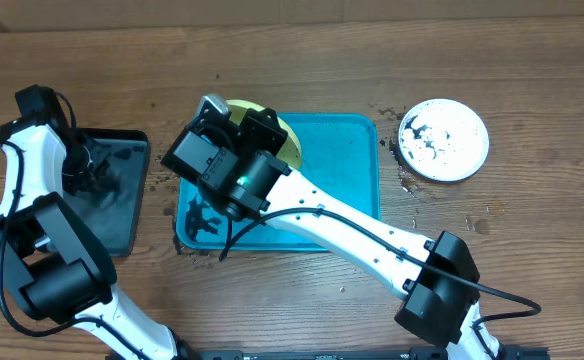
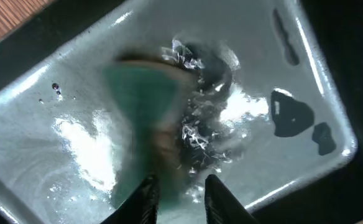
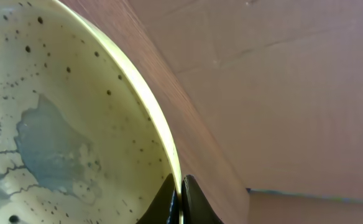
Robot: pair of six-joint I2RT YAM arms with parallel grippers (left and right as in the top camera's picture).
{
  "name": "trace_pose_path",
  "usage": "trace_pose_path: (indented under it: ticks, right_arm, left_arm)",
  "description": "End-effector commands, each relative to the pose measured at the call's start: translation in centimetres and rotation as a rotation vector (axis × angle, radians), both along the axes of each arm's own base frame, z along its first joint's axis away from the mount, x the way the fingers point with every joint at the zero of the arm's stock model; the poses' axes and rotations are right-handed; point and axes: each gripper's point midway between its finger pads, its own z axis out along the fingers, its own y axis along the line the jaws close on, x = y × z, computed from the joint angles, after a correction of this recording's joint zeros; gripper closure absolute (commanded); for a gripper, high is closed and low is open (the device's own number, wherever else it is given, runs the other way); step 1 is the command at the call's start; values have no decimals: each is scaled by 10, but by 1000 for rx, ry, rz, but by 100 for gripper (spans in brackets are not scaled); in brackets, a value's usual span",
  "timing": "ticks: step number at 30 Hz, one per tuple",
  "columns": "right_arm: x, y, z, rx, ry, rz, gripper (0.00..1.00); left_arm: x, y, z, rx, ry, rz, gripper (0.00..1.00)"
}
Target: Clean dirty plates on tray and stack at the side
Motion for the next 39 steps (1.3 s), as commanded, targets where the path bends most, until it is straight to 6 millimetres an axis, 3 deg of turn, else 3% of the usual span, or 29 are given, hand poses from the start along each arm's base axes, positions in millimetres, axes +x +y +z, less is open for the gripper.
trace_pose_path:
  ticks: [1,5,10,16,17,20,21,27,33,39]
  right_arm:
    - [2,4,9,66,-26,-18,96]
    - [3,3,9,132,-42,-51,96]
    - [13,-3,-2,257,22,-89,96]
    - [27,-25,-12,507,244,-122,96]
    - [28,-26,-17,555,309,-114,96]
    - [33,-37,-35,670,489,-110,96]
    - [35,-44,-41,706,548,-117,96]
    - [68,-120,-48,842,568,-349,96]
    - [83,-153,-36,682,468,-303,96]
    - [82,-165,9,258,156,-319,96]
  left_arm:
    - [1,4,3,-6,-11,7,73]
    - [6,5,21,-6,-17,7,74]
    - [10,5,64,-16,-28,3,76]
    - [17,-9,100,-88,-76,-14,71]
    - [18,-11,100,-100,-82,-17,64]
    - [20,-18,99,-136,-94,-25,8]
    - [20,-20,99,-146,-98,-27,0]
    - [21,-20,99,-148,-99,-27,0]
    - [21,-20,99,-147,-99,-27,0]
    - [21,-20,99,-147,-99,-27,0]
